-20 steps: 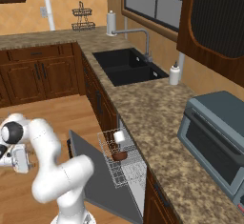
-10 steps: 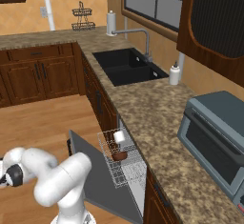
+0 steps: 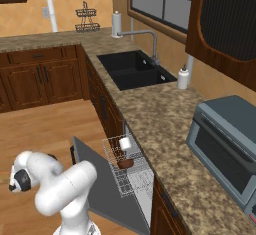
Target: Pick up the cup and bowl from the counter, place them in the dishwasher, and close the dishwasher door.
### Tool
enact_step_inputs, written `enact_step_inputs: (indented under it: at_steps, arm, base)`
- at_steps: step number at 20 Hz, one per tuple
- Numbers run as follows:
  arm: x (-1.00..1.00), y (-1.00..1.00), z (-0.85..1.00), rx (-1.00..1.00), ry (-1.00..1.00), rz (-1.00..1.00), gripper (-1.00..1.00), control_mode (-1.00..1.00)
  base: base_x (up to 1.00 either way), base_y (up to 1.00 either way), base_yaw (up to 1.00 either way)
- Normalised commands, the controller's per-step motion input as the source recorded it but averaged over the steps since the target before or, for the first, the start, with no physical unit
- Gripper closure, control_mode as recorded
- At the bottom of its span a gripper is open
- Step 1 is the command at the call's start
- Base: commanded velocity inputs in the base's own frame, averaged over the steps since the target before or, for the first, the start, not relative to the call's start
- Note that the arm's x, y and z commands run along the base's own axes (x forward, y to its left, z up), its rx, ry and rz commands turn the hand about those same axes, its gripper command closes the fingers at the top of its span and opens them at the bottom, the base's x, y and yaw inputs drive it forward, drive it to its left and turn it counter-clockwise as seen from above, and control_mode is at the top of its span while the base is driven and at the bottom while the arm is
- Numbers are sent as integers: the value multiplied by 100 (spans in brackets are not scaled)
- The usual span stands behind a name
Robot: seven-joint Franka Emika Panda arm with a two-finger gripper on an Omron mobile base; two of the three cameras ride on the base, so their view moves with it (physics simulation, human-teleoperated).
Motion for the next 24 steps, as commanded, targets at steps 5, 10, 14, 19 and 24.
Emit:
enact_step_inputs:
  at_steps: [5, 10, 14, 19, 24]
  arm:
    - [65, -31, -57, 0, 1, 0, -100, -100]
    - [63, -22, -61, -9, 0, 0, -100, -100]
    - [61, -33, -58, -14, 0, 0, -100, -100]
    - [54, -57, -28, -16, 0, 0, -100, -100]
    - [46, -95, 0, -16, 0, -10, -100, -100]
  base:
    - [0, 0, 0]
    - [0, 0, 0]
    - [0, 0, 0]
    - [0, 0, 0]
    - [0, 0, 0]
